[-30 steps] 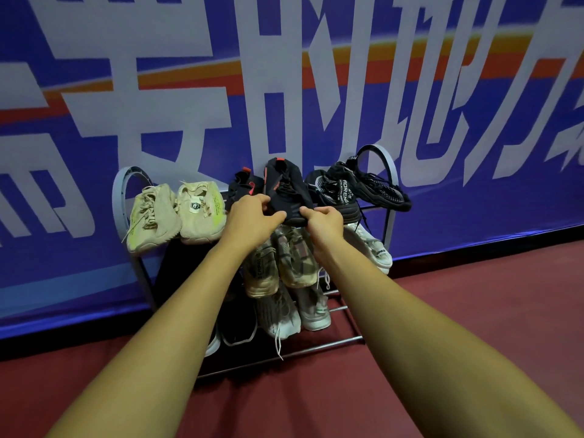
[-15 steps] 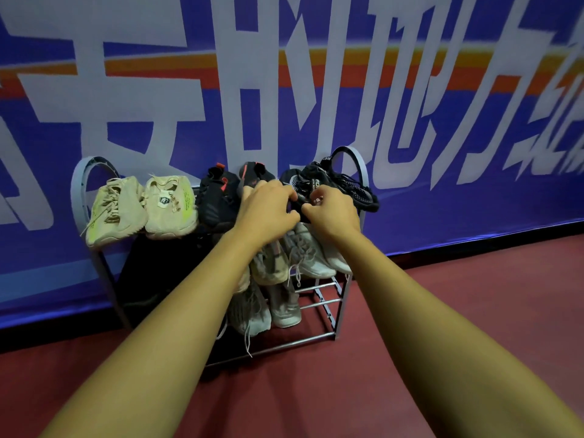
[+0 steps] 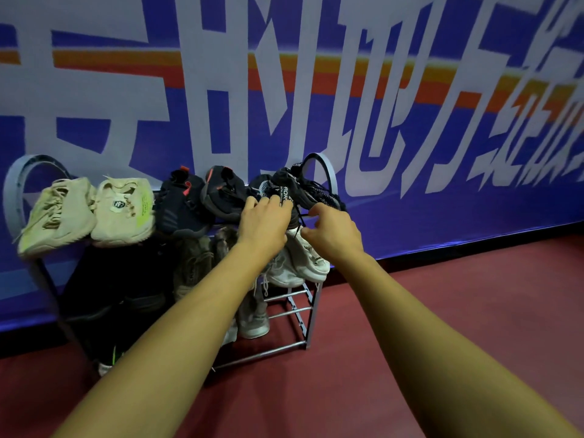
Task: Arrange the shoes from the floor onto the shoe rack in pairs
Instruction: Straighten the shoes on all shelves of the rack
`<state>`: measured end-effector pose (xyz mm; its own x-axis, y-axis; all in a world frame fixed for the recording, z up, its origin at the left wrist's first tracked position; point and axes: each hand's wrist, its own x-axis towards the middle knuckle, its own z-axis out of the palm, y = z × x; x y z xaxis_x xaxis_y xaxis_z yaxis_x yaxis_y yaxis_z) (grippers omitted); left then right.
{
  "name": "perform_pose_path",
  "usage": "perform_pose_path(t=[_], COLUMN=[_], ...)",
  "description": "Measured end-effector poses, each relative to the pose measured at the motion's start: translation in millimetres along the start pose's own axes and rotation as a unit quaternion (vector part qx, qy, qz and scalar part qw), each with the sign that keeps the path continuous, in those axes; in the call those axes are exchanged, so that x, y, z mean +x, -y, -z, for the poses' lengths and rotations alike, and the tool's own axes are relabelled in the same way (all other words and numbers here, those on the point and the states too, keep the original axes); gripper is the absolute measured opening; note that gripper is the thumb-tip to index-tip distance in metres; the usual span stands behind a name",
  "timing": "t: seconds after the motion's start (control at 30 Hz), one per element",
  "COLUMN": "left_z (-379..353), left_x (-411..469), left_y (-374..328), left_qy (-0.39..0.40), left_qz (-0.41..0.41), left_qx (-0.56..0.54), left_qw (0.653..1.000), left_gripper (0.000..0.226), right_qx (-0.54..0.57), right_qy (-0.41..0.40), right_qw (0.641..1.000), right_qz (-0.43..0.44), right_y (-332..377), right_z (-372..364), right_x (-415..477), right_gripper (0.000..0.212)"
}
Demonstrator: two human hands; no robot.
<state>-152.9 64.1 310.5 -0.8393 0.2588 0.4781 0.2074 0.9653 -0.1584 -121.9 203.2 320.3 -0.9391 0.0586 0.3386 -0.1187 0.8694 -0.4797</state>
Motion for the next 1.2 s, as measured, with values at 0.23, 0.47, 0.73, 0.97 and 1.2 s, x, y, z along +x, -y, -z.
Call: perform_pose_path(t=[0.23, 0.47, 0.73, 0.97, 1.2], left_z=[-2, 33, 58, 83, 79], left_x=[6, 6, -4, -9, -20], left_y=[-6, 33, 39, 38, 16], left_qy=[-0.044, -0.091, -0.155, -0.225, -0.210], left_qz=[0.063, 0.135, 0.122, 0.107, 0.106], left_qx=[-0.031, -0.191, -0.256, -0.262, -0.296], left_qw=[0.997, 0.968, 0.946, 0.932, 0.926], left_gripper=[0.047, 0.047, 0.058, 0.056, 0.056], right_qx=[0.006, 0.015, 0.050, 0.132, 0.259], right_qy=[0.003, 0.000, -0.019, -0.003, -0.011], right_qw=[1.000, 1.000, 0.997, 0.991, 0.965], right_qz=[-0.007, -0.023, -0.061, 0.001, 0.030], right_y=[-5, -2, 9, 28, 53], right_z=[0, -1, -10, -23, -35], right_x=[-2, -2, 7, 13, 13], right_gripper=[0.043, 0.044, 0.039, 0.053, 0.011])
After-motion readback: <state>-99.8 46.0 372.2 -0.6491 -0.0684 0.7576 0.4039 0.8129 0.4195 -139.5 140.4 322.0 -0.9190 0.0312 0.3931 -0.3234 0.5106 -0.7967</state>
